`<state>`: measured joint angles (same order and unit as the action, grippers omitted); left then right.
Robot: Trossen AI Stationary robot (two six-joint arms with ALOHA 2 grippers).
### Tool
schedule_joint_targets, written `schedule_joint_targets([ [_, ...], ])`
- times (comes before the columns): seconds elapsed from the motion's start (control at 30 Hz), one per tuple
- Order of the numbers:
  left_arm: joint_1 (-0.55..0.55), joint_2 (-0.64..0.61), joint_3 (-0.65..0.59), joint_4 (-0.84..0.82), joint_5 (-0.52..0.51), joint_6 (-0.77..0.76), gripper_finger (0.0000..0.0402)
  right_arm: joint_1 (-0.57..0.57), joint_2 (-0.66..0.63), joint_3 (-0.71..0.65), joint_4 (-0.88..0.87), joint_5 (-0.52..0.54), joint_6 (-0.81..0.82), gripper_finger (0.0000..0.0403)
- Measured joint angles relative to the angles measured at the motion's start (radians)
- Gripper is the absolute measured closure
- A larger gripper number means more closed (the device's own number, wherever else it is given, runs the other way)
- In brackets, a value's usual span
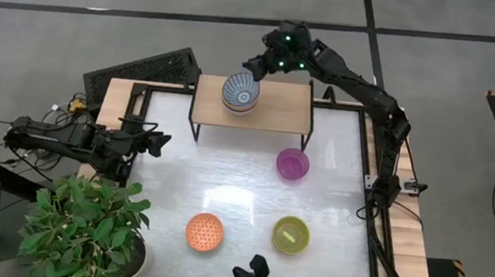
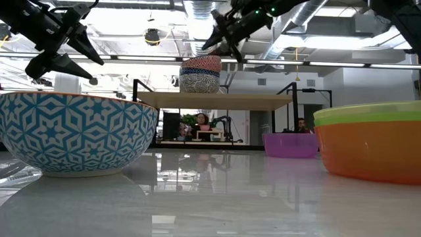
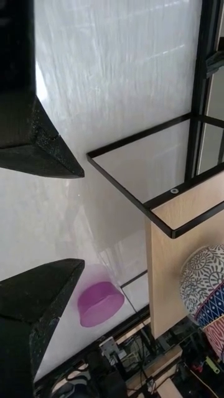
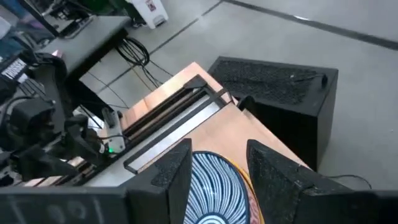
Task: Place and stack bowls onto a shelf
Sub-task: Stack the blue patterned bowl on top of the yellow patterned bowl on the shelf
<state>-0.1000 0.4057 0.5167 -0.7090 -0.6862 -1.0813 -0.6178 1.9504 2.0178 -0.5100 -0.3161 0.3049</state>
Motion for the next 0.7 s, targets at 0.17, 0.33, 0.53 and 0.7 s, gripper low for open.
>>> schedule_joint_targets([
  [0.17, 0.000, 0.000, 0.000, -0.001, 0.008, 0.001, 0.0194, 0.022, -0.038, -0.001, -0.011, 0.001, -0.068, 0.0225],
  [0.33, 0.000, 0.000, 0.000, 0.000, -0.004, 0.008, 0.0194, 0.052, -0.113, 0.000, -0.051, 0.000, -0.121, 0.0225],
  [0.53, 0.000, 0.000, 0.000, 0.035, -0.003, 0.003, 0.0194, 0.076, -0.166, 0.000, -0.214, 0.024, -0.209, 0.0225],
  [0.7, 0.000, 0.000, 0.000, 0.102, -0.003, 0.026, 0.0194, 0.080, -0.174, -0.040, -0.303, 0.032, -0.247, 0.0225],
])
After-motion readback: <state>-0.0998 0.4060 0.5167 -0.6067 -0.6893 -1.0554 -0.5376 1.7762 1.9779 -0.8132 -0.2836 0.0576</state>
